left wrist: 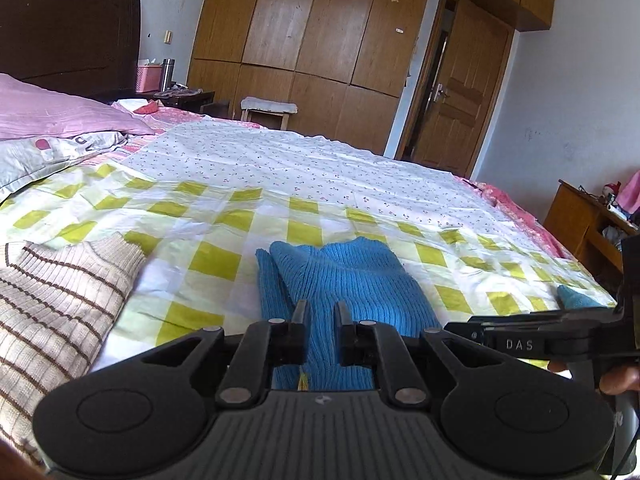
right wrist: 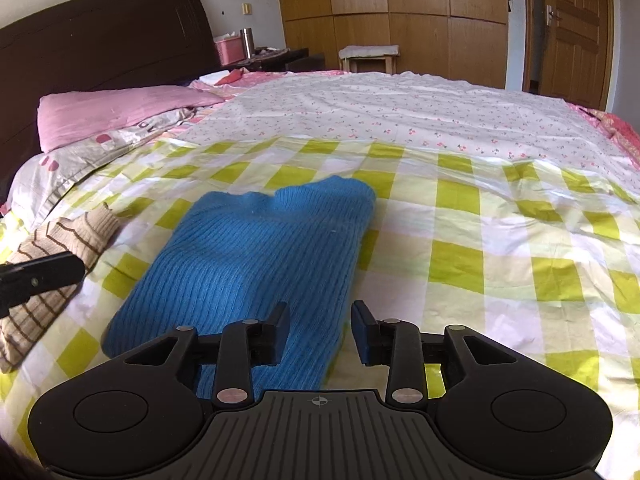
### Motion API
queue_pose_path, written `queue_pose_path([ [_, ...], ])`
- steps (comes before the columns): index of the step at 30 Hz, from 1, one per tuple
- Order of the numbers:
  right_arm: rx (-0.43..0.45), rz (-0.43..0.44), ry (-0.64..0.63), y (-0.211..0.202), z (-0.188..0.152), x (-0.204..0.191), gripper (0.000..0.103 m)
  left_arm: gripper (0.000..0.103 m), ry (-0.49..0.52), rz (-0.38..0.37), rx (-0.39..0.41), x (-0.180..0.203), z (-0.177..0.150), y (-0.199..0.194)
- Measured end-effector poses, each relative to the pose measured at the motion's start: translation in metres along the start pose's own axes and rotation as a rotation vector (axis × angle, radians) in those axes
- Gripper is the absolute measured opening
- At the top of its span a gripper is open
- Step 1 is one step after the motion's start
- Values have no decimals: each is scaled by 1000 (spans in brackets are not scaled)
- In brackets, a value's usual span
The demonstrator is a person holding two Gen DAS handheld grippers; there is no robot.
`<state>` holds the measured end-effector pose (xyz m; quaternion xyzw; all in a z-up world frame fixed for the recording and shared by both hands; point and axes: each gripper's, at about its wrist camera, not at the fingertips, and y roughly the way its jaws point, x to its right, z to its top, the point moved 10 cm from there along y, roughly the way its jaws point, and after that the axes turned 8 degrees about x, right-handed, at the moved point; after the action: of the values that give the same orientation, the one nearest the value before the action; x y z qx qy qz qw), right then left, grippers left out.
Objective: Fold small clothes
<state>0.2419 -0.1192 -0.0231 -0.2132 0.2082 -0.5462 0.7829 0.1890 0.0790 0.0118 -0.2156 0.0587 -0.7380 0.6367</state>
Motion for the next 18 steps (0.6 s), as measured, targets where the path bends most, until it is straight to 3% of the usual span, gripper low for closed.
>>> queue_pose_path([
  [3, -10, 12, 25, 1, -9, 3, 34, 23, 2, 19, -42, -2, 1, 31],
  [7, -13, 29, 58, 0, -16, 7, 37, 24, -74, 29, -130, -9, -9, 79],
  [10, -17, 45, 80, 0, -20, 10, 37, 24, -54, 84, -143, -11, -10, 102],
  [14, -29, 72, 103, 6, -23, 9, 37, 26, -86, 79, -194, -10, -14, 123],
  [18, -52, 87, 136, 12, -28, 8, 37, 18, -120, 75, -181, -14, -15, 121],
])
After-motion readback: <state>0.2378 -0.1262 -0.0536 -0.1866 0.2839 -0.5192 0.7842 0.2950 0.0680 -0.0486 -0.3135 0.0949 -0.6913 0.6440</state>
